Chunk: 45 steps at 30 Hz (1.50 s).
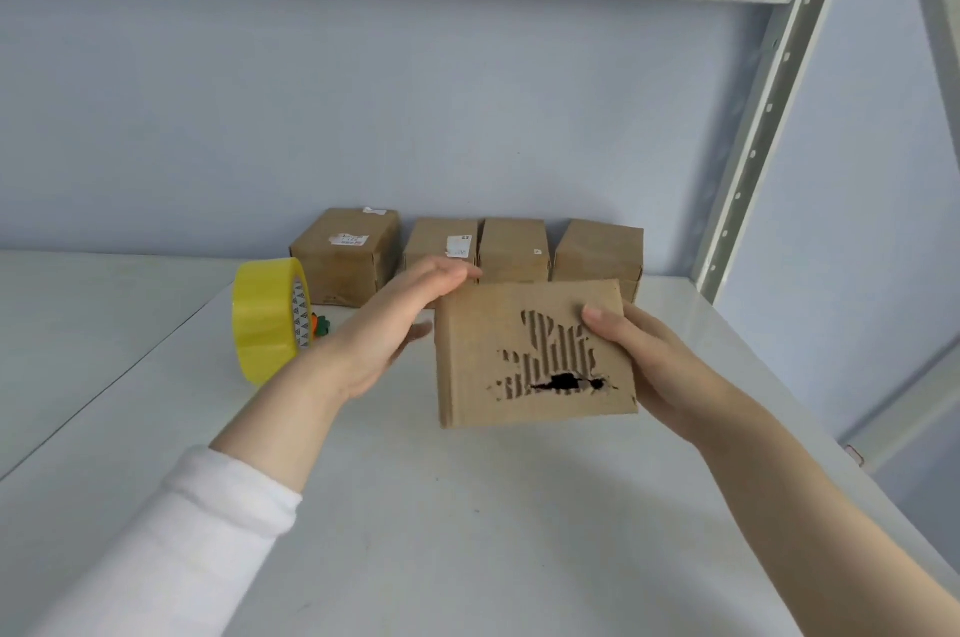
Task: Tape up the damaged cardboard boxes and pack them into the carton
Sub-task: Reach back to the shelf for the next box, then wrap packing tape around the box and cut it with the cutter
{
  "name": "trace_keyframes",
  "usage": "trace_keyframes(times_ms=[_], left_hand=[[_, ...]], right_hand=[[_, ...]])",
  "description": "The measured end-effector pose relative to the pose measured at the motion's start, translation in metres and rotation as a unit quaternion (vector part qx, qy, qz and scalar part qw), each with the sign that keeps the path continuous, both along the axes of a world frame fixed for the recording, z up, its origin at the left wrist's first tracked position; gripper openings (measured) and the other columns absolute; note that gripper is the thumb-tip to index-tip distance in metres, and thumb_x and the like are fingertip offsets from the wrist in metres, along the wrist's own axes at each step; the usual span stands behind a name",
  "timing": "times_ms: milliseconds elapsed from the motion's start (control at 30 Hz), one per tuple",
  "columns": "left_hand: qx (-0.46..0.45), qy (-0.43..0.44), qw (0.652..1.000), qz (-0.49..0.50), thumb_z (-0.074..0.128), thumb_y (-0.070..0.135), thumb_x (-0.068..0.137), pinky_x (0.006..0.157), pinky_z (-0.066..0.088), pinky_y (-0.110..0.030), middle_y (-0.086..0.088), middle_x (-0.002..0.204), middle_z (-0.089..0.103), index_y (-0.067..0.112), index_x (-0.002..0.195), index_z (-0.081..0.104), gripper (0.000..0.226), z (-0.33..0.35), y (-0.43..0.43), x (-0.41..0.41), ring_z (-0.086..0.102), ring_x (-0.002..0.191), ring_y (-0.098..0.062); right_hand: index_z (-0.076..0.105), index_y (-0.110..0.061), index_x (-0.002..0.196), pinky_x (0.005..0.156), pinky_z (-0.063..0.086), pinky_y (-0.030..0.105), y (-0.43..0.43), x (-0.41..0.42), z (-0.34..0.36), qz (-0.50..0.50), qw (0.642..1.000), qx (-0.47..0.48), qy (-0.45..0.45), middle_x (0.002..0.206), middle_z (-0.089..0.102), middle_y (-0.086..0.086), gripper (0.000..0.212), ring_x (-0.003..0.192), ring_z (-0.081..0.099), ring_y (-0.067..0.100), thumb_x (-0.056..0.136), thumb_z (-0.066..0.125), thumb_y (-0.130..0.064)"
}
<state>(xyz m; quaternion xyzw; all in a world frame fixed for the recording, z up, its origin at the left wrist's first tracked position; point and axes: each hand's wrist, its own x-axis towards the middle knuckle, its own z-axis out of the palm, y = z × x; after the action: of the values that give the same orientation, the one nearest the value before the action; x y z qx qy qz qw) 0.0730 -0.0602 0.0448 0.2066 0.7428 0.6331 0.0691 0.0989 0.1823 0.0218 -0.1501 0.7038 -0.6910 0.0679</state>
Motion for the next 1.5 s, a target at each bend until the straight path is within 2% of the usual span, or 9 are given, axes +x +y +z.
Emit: trace_keyframes(times_ms=[100,200,467,633,833,967,1100,1267,1500], left_hand=[[-0.107,-0.01,0.989,-0.103,0.052,0.057,0.075,0.101,0.038,-0.033,0.027,0.123,0.054,0.056,0.109,0.055,0.034,0.012,0.003,0.011,0.049,0.118,0.003],[-0.117,-0.066,0.978,-0.161,0.063,0.044,0.074,0.076,0.053,-0.021,0.019,0.106,0.067,0.051,0.111,0.05,0.04,0.012,0.014,0.018,0.065,0.101,-0.004],[0.135,-0.185,0.972,0.052,0.059,0.053,0.077,0.064,0.051,-0.025,0.005,0.087,0.075,0.03,0.075,0.077,0.029,-0.015,0.016,0.021,0.071,0.075,-0.007],[0.195,-0.206,0.951,0.127,0.046,0.054,0.09,0.061,0.054,-0.026,0.003,0.094,0.075,0.027,0.098,0.07,0.037,-0.042,0.026,0.032,0.071,0.083,-0.011],[0.155,-0.215,0.947,0.179,0.042,0.046,0.096,0.07,0.054,-0.027,0.002,0.095,0.073,0.025,0.097,0.068,0.033,-0.058,0.015,0.03,0.069,0.084,-0.01],[-0.069,-0.014,0.97,0.233,0.04,0.04,0.098,0.107,0.034,-0.027,0.0,0.133,0.055,0.015,0.129,0.054,0.042,-0.054,0.001,0.022,0.05,0.123,-0.012],[-0.187,0.264,0.88,0.348,0.05,0.022,0.095,0.095,0.031,-0.013,-0.001,0.13,0.056,0.013,0.127,0.054,0.033,-0.015,-0.047,0.006,0.05,0.121,-0.014],[-0.428,0.164,0.825,0.332,0.036,0.03,0.101,0.107,0.028,-0.031,-0.013,0.142,0.045,0.009,0.13,0.051,0.039,0.008,-0.128,-0.037,0.037,0.133,-0.025],[-0.284,0.308,0.786,0.454,0.057,0.04,0.089,0.065,0.031,-0.029,0.004,0.082,0.058,0.014,0.075,0.054,0.029,-0.016,-0.155,-0.002,0.053,0.088,-0.022]], right_hand=[[0.068,-0.033,0.104,0.071,0.055,0.025,-0.002,0.001,0.016,0.082,0.994,0.064,0.015,0.102,0.072,-0.005,0.033,0.095,0.069,0.019,0.073,0.068,-0.043],[0.062,-0.034,0.118,0.074,0.054,0.025,-0.009,-0.001,0.031,0.116,0.983,0.139,0.036,0.11,0.069,-0.001,0.039,0.103,0.066,0.022,0.081,0.062,-0.045],[0.02,-0.04,0.146,0.113,0.023,0.033,-0.034,0.012,-0.01,-0.055,0.998,-0.041,0.004,0.151,0.027,-0.02,0.095,0.136,0.026,-0.002,0.065,0.058,-0.073],[0.024,-0.035,0.146,0.101,0.043,0.031,-0.071,0.02,-0.034,-0.054,0.984,-0.133,-0.103,0.137,0.052,-0.012,0.07,0.12,0.053,0.007,0.085,0.053,-0.051],[0.026,-0.03,0.147,0.106,0.04,0.038,-0.083,0.009,-0.043,-0.075,0.977,-0.097,-0.176,0.141,0.048,-0.005,0.058,0.123,0.051,0.015,0.094,0.045,-0.045],[0.024,-0.021,0.148,0.114,0.027,0.039,-0.078,-0.003,-0.031,-0.087,0.979,0.006,-0.187,0.15,0.036,-0.001,0.064,0.135,0.037,0.019,0.094,0.045,-0.047],[0.028,-0.029,0.146,0.11,0.019,0.035,-0.07,0.0,-0.003,-0.186,0.97,0.134,-0.076,0.153,0.026,-0.009,0.063,0.141,0.022,0.016,0.09,0.045,-0.055],[0.05,-0.032,0.128,0.11,0.021,0.031,-0.112,0.008,0.037,-0.167,0.952,0.234,0.102,0.146,0.04,-0.008,0.04,0.143,0.017,0.011,0.091,0.045,-0.048],[0.058,-0.022,0.12,0.083,0.034,0.019,-0.196,-0.025,0.048,-0.13,0.942,0.269,0.15,0.12,0.059,-0.001,0.03,0.125,0.04,0.012,0.095,0.047,-0.035]])
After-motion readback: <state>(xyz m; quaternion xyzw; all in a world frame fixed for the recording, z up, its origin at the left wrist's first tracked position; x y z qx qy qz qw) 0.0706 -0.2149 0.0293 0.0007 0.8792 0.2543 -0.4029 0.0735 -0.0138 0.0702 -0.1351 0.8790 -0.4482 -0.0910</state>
